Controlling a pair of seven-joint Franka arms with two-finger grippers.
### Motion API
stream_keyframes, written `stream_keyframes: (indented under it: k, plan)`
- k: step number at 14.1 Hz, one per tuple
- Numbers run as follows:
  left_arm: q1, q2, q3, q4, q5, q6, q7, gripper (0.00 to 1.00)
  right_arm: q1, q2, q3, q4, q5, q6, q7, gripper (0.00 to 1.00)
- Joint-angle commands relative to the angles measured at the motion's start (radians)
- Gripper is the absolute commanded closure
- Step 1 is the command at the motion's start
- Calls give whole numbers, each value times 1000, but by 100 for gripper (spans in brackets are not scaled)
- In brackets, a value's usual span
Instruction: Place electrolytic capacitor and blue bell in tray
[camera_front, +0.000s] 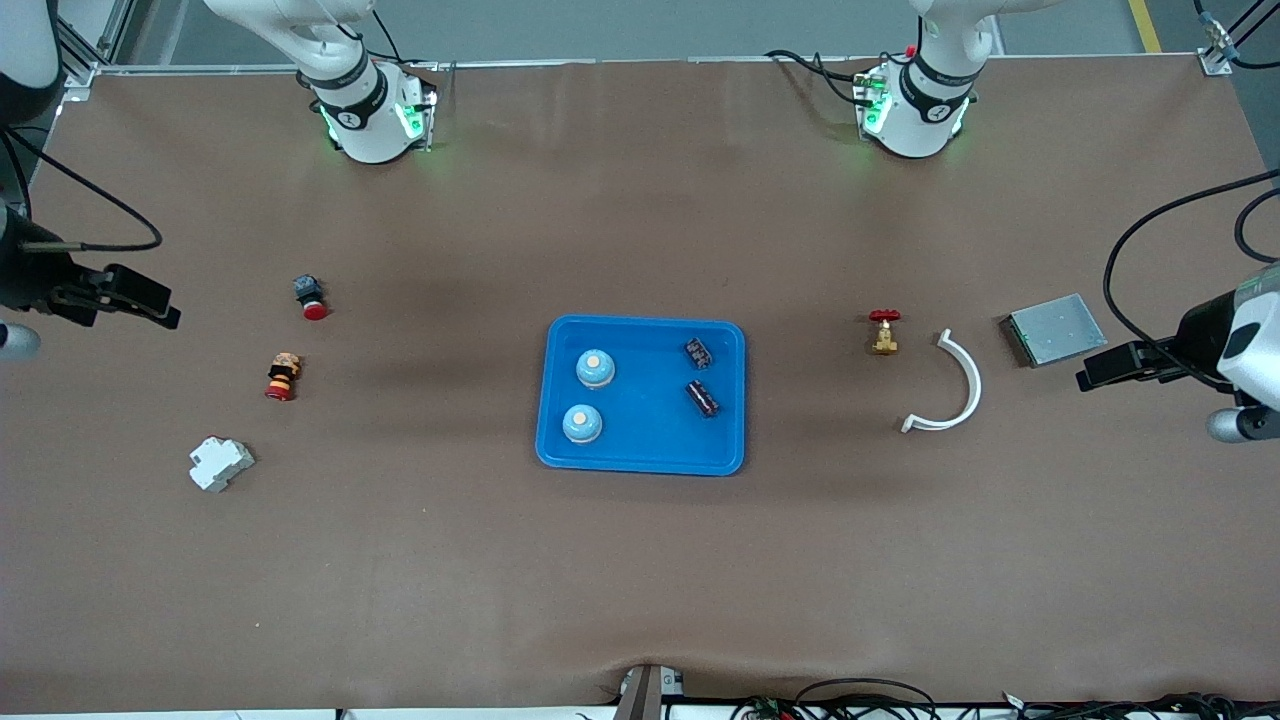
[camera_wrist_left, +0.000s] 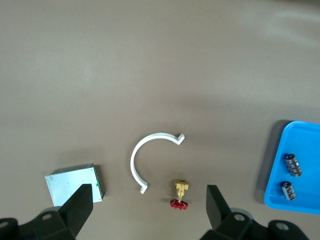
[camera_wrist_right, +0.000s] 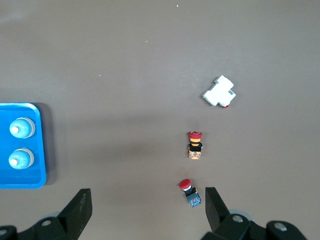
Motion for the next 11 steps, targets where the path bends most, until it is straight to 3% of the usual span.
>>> stream_keyframes:
  k: [1, 4, 8, 11]
  plan:
    - [-5, -65, 0, -28, 37, 51, 18, 0, -18, -66, 7, -51, 17, 10, 15, 0]
    - [-16, -118, -1, -62, 52, 114, 18, 0, -19, -72, 5, -50, 18, 10, 15, 0]
    - [-85, -243, 0, -239, 140, 238, 6, 0, -19, -71, 7, -51, 18, 12, 15, 0]
    - [-87, -300, 0, -269, 140, 232, -4, 0, -21, -71, 7, -50, 17, 16, 13, 0]
